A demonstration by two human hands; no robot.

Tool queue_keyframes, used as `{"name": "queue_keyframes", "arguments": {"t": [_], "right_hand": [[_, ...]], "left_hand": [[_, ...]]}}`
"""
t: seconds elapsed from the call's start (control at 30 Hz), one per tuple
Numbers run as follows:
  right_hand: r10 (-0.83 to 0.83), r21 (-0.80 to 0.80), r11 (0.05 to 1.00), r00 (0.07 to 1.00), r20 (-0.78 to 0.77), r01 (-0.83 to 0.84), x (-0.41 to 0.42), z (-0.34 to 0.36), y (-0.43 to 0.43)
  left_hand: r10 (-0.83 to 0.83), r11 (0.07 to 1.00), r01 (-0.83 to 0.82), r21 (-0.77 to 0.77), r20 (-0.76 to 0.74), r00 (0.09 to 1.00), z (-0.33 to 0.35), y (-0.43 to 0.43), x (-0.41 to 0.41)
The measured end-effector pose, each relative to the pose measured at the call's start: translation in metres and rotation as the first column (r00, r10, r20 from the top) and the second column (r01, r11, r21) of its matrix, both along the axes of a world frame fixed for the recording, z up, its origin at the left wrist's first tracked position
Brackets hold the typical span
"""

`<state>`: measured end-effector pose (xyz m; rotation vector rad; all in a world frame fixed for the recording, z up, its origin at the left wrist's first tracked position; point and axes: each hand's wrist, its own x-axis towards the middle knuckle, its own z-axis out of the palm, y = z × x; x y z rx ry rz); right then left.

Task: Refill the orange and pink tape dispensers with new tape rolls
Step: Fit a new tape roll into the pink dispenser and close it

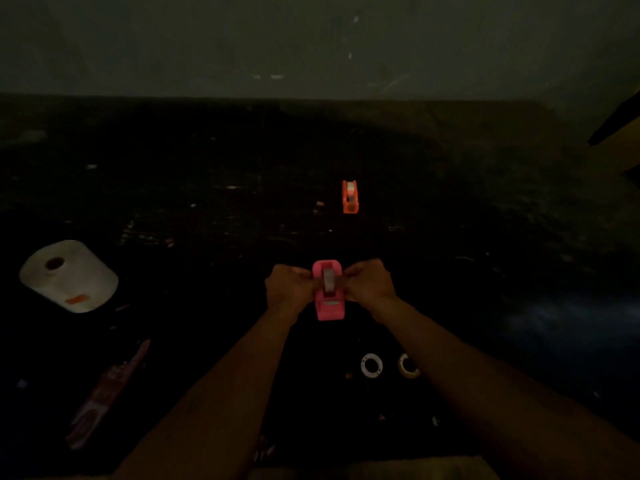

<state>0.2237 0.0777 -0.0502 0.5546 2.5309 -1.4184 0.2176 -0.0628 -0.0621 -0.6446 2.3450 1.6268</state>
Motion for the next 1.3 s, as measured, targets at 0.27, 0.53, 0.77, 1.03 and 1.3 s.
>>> {"name": "queue_keyframes", "arguments": {"t": [0.27, 0.53, 0.77, 1.03, 1.3], "right_hand": [[0.008, 0.004, 1.0, 0.999, 0.053, -0.008, -0.077, -0.012, -0.018], [-0.022, -0.01, 1.0, 0.998, 0.056, 0.023, -0.182, -0.009, -0.029], [0.009, 0.101, 0.995, 0.997, 0.081, -0.017, -0.261, -0.025, -0.03], [-0.004, 0.123, 0.992, 0.996, 0.089, -0.007, -0.29, -0.038, -0.026], [0.037, 0.165, 0.985, 0.998, 0.058, -0.046, -0.293, -0.042, -0.025]], "left_hand": [[-0.068, 0.998, 0.068, 0.014, 0.032, 0.997, -0.011, -0.016, -0.077], [-0.125, 0.992, 0.126, -0.021, 0.057, 0.991, -0.021, -0.026, -0.193], [-0.135, 0.991, 0.135, -0.001, 0.057, 0.989, -0.04, -0.023, -0.272], [-0.163, 0.986, 0.163, -0.016, 0.024, 0.986, -0.063, -0.021, -0.302], [-0.338, 0.92, 0.325, -0.218, -0.025, 0.941, -0.062, -0.021, -0.311]]}}
